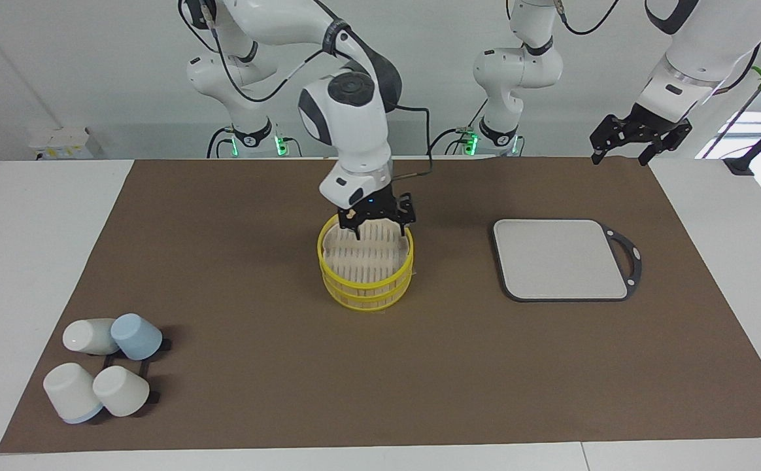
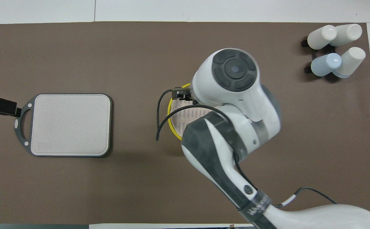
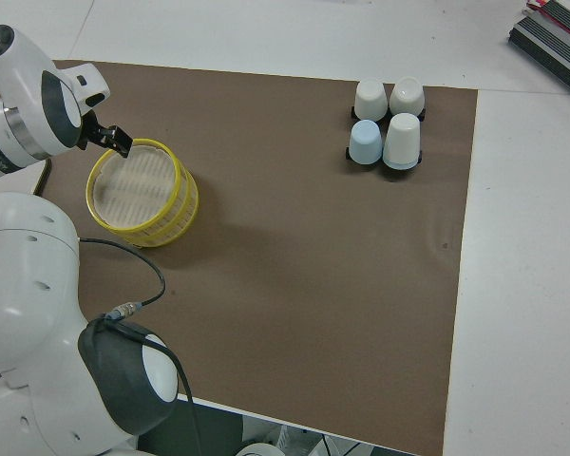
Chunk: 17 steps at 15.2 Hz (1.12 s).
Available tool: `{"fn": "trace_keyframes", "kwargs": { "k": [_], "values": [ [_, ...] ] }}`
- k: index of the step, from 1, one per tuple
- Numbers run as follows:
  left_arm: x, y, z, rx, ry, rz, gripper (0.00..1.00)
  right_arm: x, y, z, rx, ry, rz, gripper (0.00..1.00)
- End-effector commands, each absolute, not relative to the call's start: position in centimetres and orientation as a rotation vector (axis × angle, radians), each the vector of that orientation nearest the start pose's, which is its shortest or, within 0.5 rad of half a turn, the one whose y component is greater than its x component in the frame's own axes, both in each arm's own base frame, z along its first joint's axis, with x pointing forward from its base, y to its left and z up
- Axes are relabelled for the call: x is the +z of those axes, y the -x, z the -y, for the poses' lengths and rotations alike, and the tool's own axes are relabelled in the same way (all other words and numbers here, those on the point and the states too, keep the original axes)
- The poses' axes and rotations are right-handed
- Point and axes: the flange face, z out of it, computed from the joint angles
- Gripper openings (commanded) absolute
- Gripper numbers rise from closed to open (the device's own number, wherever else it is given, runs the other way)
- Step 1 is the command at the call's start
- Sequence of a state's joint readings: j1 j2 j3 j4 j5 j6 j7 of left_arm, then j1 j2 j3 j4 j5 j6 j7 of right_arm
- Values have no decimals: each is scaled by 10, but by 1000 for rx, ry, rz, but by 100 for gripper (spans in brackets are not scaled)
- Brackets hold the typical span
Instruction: Place bun in steamer
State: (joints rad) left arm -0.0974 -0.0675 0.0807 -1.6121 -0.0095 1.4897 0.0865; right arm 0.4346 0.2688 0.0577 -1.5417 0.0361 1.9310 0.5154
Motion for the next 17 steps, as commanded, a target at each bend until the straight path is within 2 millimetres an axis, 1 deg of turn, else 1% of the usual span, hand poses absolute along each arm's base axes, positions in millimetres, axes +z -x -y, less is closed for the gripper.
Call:
{"fn": "trace_keyframes", "kwargs": {
  "k": [1, 2, 4, 6, 7, 10, 11, 12, 13, 14, 17],
  "values": [
    [637, -521, 7, 90, 3169, -183, 100, 557, -587, -192, -101, 3082, -49, 100],
    [637, -521, 7, 90, 3169, -183, 100, 570, -583, -160, -61, 3097, -42, 100],
    [638, -522, 7, 76, 3169, -183, 100, 593, -564, -110, 33, 3118, -7, 100],
    [637, -522, 7, 78, 3169, -183, 100, 603, -554, -83, 83, 3122, 54, 100],
    [637, -522, 7, 78, 3169, -181, 100, 601, -556, -74, 75, 3120, 71, 100],
    [637, -522, 7, 78, 3169, -181, 100, 596, -562, -70, 13, 3134, 93, 100],
    [638, -521, 7, 76, 3170, -181, 100, 597, -563, -62, 16, 3179, 89, 100],
    [637, -521, 7, 78, 3170, -181, 100, 597, -563, -45, 51, 3186, 47, 100],
    [637, -521, 6, 81, 3170, -181, 100, 600, -561, -33, 69, 3185, 26, 100],
    [636, -521, 5, 81, 3170, -178, 100, 600, -559, -28, 77, 3183, 33, 100],
    [635, -521, 3, 83, 3170, -171, 100, 598, -558, -28, 80, 3183, 36, 100]
  ]
}}
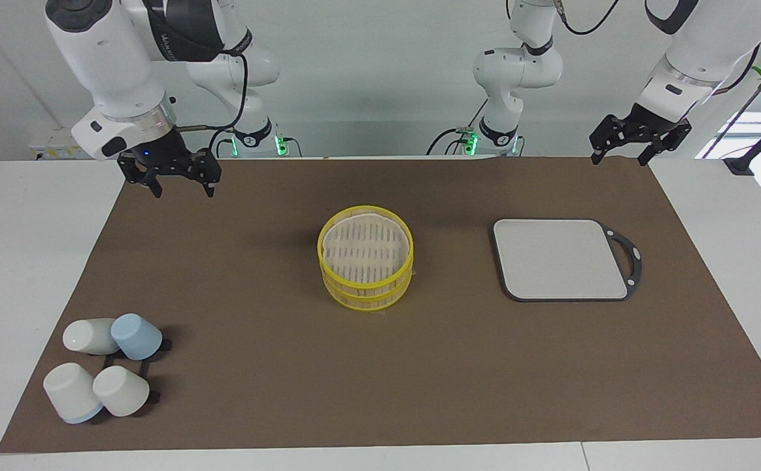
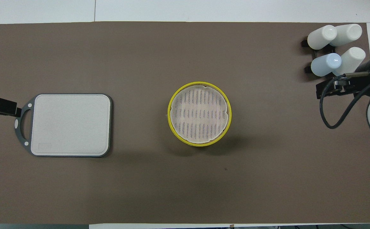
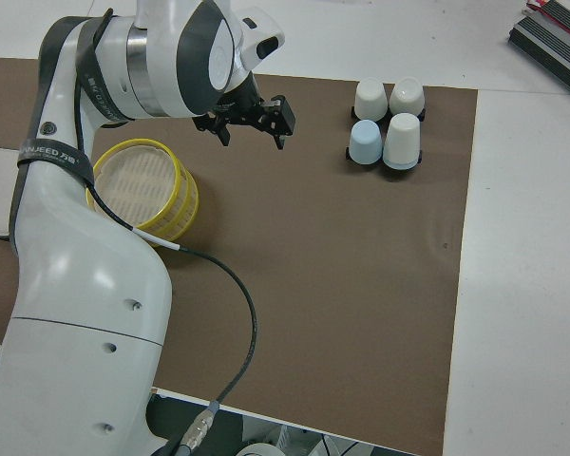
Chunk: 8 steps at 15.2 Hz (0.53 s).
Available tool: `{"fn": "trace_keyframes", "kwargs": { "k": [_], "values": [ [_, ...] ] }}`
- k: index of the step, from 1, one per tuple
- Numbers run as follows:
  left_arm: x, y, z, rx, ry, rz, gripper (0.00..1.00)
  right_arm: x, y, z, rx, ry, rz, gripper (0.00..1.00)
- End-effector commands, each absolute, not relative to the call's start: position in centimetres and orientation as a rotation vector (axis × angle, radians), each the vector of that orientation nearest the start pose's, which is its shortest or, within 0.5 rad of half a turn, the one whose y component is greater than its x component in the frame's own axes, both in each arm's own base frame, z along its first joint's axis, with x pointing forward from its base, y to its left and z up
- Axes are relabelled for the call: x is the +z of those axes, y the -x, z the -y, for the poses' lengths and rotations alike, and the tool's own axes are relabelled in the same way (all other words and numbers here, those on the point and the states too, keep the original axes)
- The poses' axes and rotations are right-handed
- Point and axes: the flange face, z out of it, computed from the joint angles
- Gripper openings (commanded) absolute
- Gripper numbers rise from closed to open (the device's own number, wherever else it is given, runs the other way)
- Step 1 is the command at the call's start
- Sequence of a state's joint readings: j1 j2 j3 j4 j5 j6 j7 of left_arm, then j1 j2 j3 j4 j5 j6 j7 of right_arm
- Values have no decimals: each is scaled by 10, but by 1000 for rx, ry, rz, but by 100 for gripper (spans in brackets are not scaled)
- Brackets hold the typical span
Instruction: Place bun in steamer
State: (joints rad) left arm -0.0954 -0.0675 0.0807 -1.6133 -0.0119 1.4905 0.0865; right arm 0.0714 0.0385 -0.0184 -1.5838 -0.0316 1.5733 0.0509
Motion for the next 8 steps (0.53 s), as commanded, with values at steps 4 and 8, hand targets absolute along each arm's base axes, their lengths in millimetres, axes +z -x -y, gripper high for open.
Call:
{"fn": "trace_keyframes", "kwargs": {
  "k": [4, 8],
  "values": [
    [636, -521, 5, 81, 3170, -173, 100, 595, -560, -31, 66, 3163, 38, 100],
    [636, -521, 5, 81, 3170, -171, 100, 596, -560, -31, 60, 3150, 61, 100]
  ]
}}
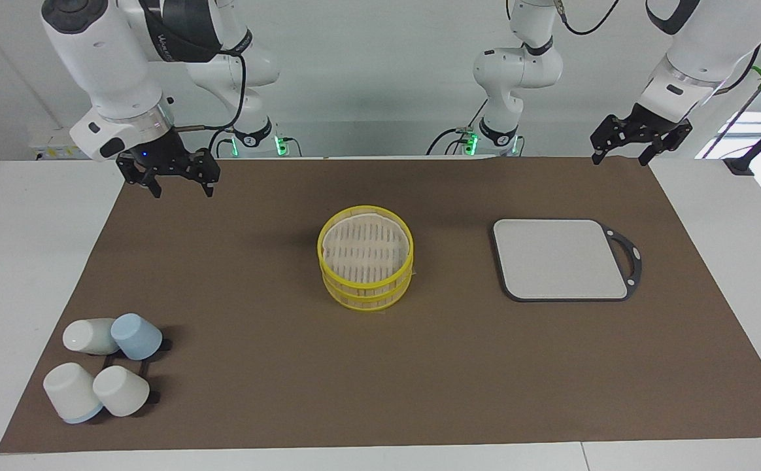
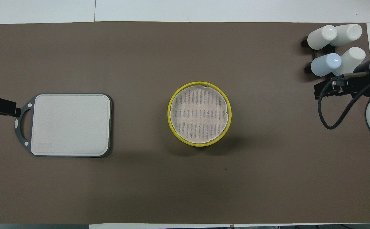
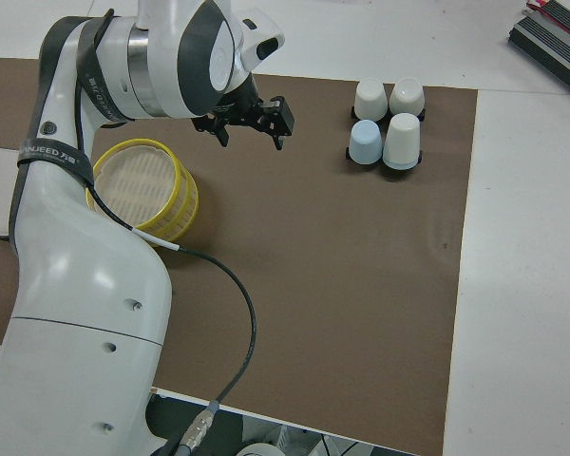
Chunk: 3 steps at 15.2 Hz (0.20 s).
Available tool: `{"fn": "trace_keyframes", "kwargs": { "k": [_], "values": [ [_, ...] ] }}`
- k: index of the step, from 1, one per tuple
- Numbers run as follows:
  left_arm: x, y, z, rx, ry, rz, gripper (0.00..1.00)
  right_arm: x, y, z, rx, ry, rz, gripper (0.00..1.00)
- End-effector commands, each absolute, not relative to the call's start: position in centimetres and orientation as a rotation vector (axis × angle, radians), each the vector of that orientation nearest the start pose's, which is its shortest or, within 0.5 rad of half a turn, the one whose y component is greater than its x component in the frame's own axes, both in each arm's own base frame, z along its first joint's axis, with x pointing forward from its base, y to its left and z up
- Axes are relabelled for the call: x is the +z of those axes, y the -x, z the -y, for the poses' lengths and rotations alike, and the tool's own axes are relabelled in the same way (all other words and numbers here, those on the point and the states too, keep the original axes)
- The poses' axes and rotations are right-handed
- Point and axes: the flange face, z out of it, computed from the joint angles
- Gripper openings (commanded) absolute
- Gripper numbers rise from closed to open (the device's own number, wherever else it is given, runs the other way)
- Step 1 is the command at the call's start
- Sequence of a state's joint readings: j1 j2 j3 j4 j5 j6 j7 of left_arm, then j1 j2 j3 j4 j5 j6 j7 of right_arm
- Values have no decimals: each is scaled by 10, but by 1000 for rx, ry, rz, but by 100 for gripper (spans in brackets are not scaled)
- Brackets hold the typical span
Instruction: Place bun in steamer
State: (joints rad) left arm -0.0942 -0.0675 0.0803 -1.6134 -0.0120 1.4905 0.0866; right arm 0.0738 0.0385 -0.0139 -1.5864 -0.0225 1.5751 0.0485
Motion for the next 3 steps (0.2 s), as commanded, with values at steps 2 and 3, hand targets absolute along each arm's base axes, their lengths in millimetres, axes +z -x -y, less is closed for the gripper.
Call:
{"fn": "trace_keyframes", "kwargs": {
  "k": [2, 3],
  "values": [
    [636, -521, 7, 78, 3170, -173, 100, 596, -560, -31, 62, 3150, 61, 100],
    [636, -521, 7, 78, 3170, -171, 100, 596, -560, -31, 62, 3150, 61, 100]
  ]
}}
